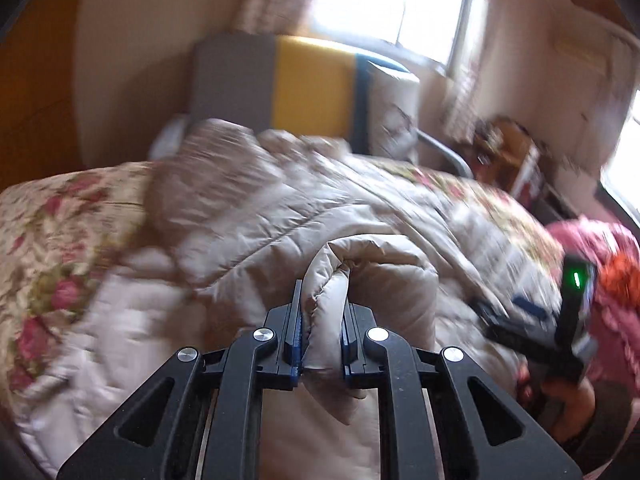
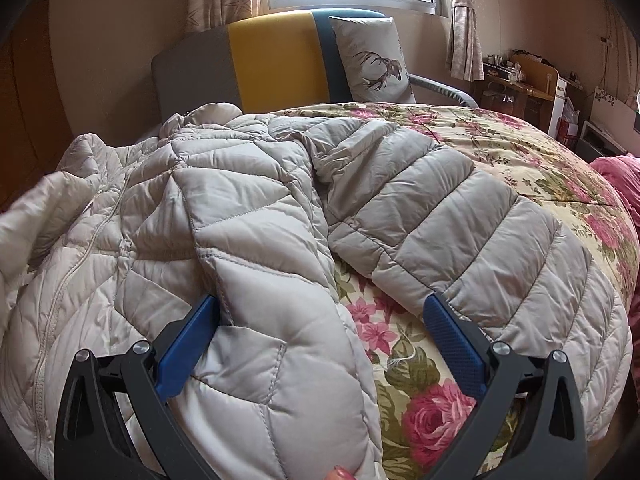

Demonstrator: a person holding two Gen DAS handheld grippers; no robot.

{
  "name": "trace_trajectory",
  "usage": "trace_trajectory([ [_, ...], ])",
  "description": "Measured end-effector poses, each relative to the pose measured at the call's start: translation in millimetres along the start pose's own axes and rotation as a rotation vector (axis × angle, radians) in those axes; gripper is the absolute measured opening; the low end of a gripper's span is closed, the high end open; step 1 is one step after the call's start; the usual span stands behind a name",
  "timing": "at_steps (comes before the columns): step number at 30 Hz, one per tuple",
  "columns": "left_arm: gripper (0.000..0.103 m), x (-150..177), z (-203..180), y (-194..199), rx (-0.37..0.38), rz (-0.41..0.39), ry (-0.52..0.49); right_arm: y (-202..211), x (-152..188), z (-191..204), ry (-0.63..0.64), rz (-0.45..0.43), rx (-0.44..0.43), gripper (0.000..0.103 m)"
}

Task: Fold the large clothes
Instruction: 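Grasp a jacket sleeve with the left tool and lift it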

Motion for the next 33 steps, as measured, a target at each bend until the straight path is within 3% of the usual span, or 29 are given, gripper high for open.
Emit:
trace_trajectory([
  [3,0.013,-20,66,28,-0.101,-0.088,0.112,-2,1,0,0.004,0.007,-0.006,0.101],
  [8,0.013,-29,175,52,-0.249,-0.136,0.287,-6,2,1,0.006,0.018,-0.007,0.101],
  [12,0.013,-22,267,52,-0.354,-0.112,0.456,-6,2,1,0.016,0.022,-0.008,0.101],
  [18,0.013,9,360,38,-0.486,-0.02,0.588,-9,1,2,0.018,0.041,-0.014,0.101],
  [20,0.014,20,374,30,-0.478,0.019,0.615,-10,1,2,0.019,0.051,-0.021,0.101],
  [22,0.034,30,384,28,-0.456,0.018,0.657,-10,0,2,0.02,0.064,-0.045,0.101],
  [24,0.092,38,382,39,-0.464,0.005,0.7,-10,-1,1,0.013,0.084,-0.091,0.101],
  [26,0.093,41,375,60,-0.449,-0.083,0.711,-7,-2,-1,-0.005,0.108,-0.167,0.101],
  [29,0.093,39,337,84,-0.293,-0.16,0.682,-7,-6,-11,-0.072,0.142,-0.249,0.101],
  [31,0.093,33,304,85,-0.16,-0.157,0.625,-12,-10,-19,-0.164,0.173,-0.319,0.101],
  [33,0.094,33,259,73,-0.03,-0.085,0.518,-27,-13,-23,-0.247,0.241,-0.379,0.101],
])
Point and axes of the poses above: each gripper's, at about its wrist camera, not at the fingertips, and y roughly against the way its jaws point, z to its left, x to its underside, the point moved 9 cm from there along -y, roughly the way its jaws point, and after that the axes turned 9 degrees about z, right-handed, at the moved point
